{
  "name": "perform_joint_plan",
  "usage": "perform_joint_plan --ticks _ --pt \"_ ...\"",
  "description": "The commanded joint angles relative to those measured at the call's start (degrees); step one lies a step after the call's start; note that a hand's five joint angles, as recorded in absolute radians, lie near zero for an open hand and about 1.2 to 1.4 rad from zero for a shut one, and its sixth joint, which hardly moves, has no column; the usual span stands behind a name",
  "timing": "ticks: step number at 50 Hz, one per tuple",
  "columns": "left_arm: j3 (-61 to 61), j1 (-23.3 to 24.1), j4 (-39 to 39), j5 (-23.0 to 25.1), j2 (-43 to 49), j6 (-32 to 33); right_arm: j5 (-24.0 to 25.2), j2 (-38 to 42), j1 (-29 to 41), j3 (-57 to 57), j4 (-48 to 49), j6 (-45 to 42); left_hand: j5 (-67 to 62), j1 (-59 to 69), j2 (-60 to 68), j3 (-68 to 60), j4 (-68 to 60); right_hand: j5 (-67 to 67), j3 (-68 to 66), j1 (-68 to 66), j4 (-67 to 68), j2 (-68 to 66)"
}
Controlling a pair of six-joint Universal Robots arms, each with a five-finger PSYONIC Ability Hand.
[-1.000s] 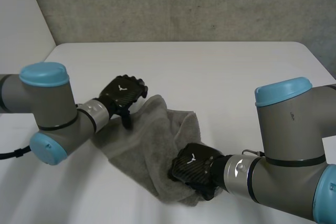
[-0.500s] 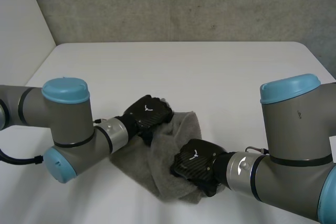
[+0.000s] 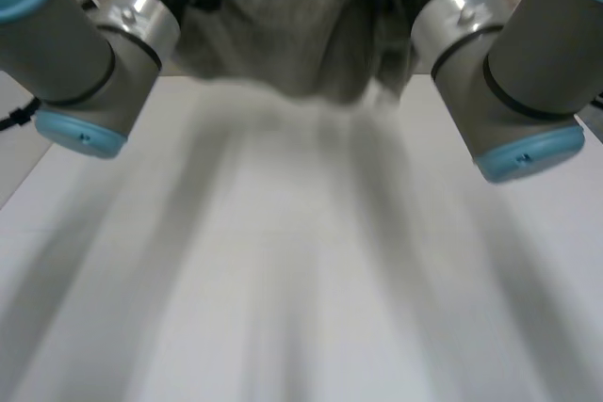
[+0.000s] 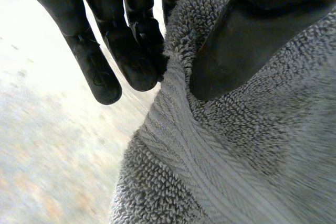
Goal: Fold the towel.
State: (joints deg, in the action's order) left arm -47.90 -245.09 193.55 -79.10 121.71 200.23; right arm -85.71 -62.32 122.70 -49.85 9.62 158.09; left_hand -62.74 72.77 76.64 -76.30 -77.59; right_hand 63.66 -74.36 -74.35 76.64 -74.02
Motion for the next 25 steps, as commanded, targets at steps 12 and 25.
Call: perform_joint_plan --ticks 12,25 --pt "-37.9 -0.5 11.6 3.0 -2.4 -4.8 -1.7 5.9 0.6 -13.9 -12.0 -3.0 -4.3 4.3 0.4 -0.7 0.6 -23.7 24.4 24.4 -26.7 24.1" --pt "-48.5 -1.8 8.2 3.8 -0.9 -4.7 -1.8 6.2 0.6 -21.0 -13.1 -8.4 23.0 -23.0 -26.9 26.5 27.8 -45.4 46.1 46.1 -48.4 45.8"
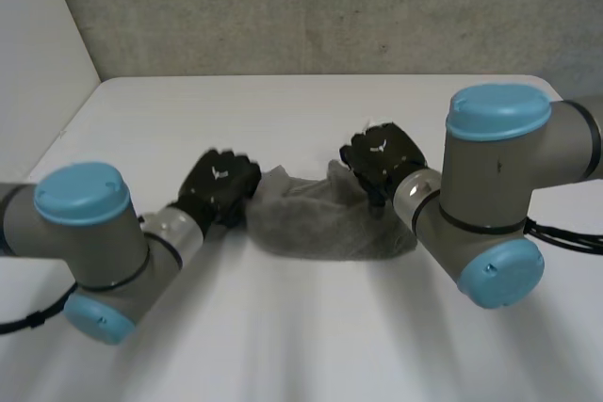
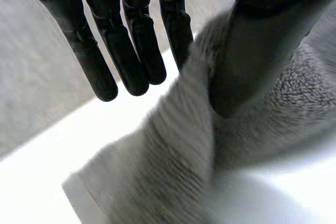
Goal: Fold the towel.
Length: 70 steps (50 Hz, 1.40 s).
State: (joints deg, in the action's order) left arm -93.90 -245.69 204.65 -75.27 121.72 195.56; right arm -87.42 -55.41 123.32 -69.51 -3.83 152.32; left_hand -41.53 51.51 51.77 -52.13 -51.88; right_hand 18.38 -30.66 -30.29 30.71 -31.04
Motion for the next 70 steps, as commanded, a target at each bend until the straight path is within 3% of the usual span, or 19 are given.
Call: perform_joint_plan --ticks 1,8,17,25,38,47,49,51,54,56,65,70 --pt "-2.5 -1.2 -2.9 -0.1 -0.9 0.0 -0.1 -0.8 -0.1 -1.4 0.3 -3.2 1.8 -1.8 -2.0 2.4 2.1 0.0 2.2 1.9 -2.3 2.6" --pt "-3.5 -2.9 -8.3 0.0 -6.9 -0.1 -0.2 -2.5 -0.1 -1.6 0.2 -3.5 8.0 -8.0 -8.2 8.6 8.4 -0.1 2.4 2.0 -2.5 2.8" --pt "-2.4 -4.5 -8.8 0.1 -13.0 -0.3 0.5 -5.1 -1.1 -0.5 1.0 -2.8 18.1 -18.1 -18.3 18.7 18.5 -1.3 3.6 3.2 -3.6 4.0" --pt "4.3 -5.2 -8.7 0.1 -11.9 -0.4 6.8 0.6 -1.8 6.6 -0.5 -3.4 25.8 -25.8 -26.1 26.4 26.2 0.4 1.9 1.5 -2.0 2.3" --pt "27.2 -0.9 -13.9 2.4 11.1 -0.1 7.0 15.9 -1.9 24.2 -5.8 -3.9 32.2 -32.2 -32.5 32.8 32.6 1.9 0.4 0.0 -0.4 0.8" --pt "34.4 -0.5 -21.4 2.4 18.2 3.8 5.2 23.7 -2.5 30.5 -9.1 -10.0 36.6 -36.6 -36.8 37.2 37.0 2.1 0.2 -0.1 -0.3 0.6" --pt "34.6 -0.3 -22.7 2.5 18.9 7.4 5.2 24.0 -2.9 30.6 -9.6 -11.2 37.9 -37.9 -38.2 38.5 38.3 4.2 -2.0 -2.3 1.9 -1.6" --pt "34.4 -0.2 -23.0 2.5 19.0 8.7 5.4 24.0 -3.3 30.6 -10.5 -12.9 37.9 -37.9 -38.2 38.5 38.3 20.6 -18.4 -18.7 18.3 -18.0" --pt "34.0 0.2 -23.2 2.5 19.2 9.9 5.7 23.9 -3.9 30.5 -11.0 -13.2 38.1 -38.1 -38.4 38.7 38.5 31.2 -28.9 -29.3 28.8 -28.5" --pt "33.9 0.5 -23.2 2.5 19.2 10.1 6.0 23.1 -5.3 30.4 -12.6 -13.1 38.1 -38.1 -38.4 38.7 38.5 47.9 -45.6 -46.0 45.6 -45.2" --pt "33.9 1.4 -23.5 2.6 19.2 10.3 6.2 20.2 -7.9 27.2 -15.3 -12.8 38.5 -38.4 -38.7 39.1 38.8 51.6 -49.3 -49.7 49.3 -49.0" --pt "33.9 3.1 -23.5 3.3 19.0 10.3 7.1 16.2 -9.8 19.9 -14.9 -12.7 38.5 -38.4 -38.7 39.1 38.8 51.6 -49.3 -49.7 49.3 -49.0"
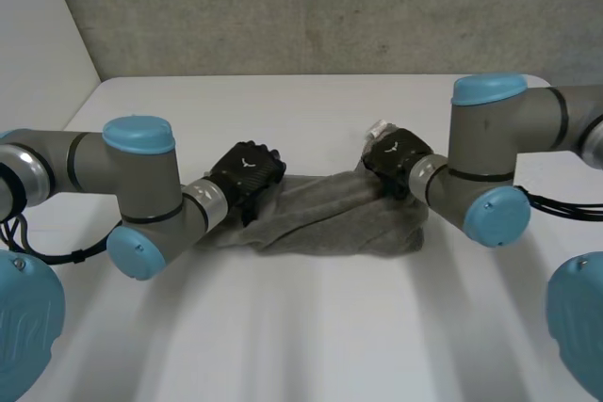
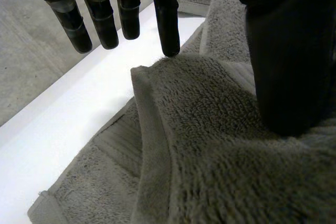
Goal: Fold the towel.
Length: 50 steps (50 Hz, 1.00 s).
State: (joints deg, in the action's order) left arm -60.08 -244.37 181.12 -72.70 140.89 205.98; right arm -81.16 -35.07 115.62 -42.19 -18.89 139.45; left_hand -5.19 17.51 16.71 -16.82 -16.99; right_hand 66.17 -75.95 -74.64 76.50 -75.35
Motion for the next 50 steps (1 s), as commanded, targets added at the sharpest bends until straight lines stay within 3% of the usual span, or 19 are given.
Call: perform_joint_plan --ticks 1,9,12,14,15,17,23,31,41,50 --pt "0.0 1.8 0.0 0.7 -0.2 -0.1 0.8 -4.1 -2.2 -7.5 0.2 0.2 2.1 -4.4 -3.6 3.7 3.9 3.8 -4.1 -5.4 3.5 -4.6" --pt "0.1 2.9 0.0 1.2 0.3 0.4 4.6 -7.3 -2.8 -13.5 1.4 0.3 1.4 -3.8 -3.0 3.1 3.2 3.8 -4.1 -5.4 3.5 -4.6" --pt "0.3 2.9 -0.2 1.2 0.6 1.2 4.8 -8.3 -3.2 -15.1 2.4 0.3 -8.8 6.5 7.3 -7.2 -7.0 3.8 -4.1 -5.4 3.5 -4.6" --pt "0.4 2.9 -0.6 1.2 0.8 2.1 5.0 -8.7 -3.2 -15.7 2.6 0.3 -35.1 32.8 33.6 -33.4 -33.3 3.8 -4.1 -5.4 3.5 -4.6" --pt "0.4 2.9 -0.6 1.2 0.8 2.1 5.2 -9.0 -3.2 -16.2 2.7 0.3 -35.2 32.9 33.7 -33.6 -33.4 3.8 -4.1 -5.4 3.5 -4.6" --pt "0.4 2.9 -1.9 1.2 0.5 2.6 5.3 -9.6 -3.2 -16.4 2.6 0.4 -63.9 61.5 62.3 -62.2 -62.0 3.8 -4.1 -5.4 3.5 -4.6" --pt "0.8 2.9 -4.5 0.8 -0.8 2.6 6.1 -14.1 -3.7 -17.9 2.6 0.8 -64.8 62.5 63.3 -63.2 -63.0 3.8 -4.1 -5.4 3.5 -4.6" --pt "0.1 1.5 -5.4 0.2 -10.6 1.5 9.9 -23.7 -4.5 -18.1 1.9 7.4 -64.8 62.5 63.3 -63.2 -63.0 3.8 -4.1 -5.4 3.5 -4.6" --pt "-6.3 -0.5 -5.6 0.7 -29.1 -7.5 13.8 -36.9 -5.8 -17.2 -4.9 12.4 -64.8 62.5 63.3 -63.2 -63.0 3.8 -4.1 -5.4 3.5 -4.6" --pt "-8.7 -4.4 -4.2 1.1 -33.8 -11.1 16.9 -41.0 -7.2 -13.1 -8.5 12.2 -64.8 62.5 63.3 -63.2 -63.0 3.8 -4.1 -5.4 3.5 -4.6"
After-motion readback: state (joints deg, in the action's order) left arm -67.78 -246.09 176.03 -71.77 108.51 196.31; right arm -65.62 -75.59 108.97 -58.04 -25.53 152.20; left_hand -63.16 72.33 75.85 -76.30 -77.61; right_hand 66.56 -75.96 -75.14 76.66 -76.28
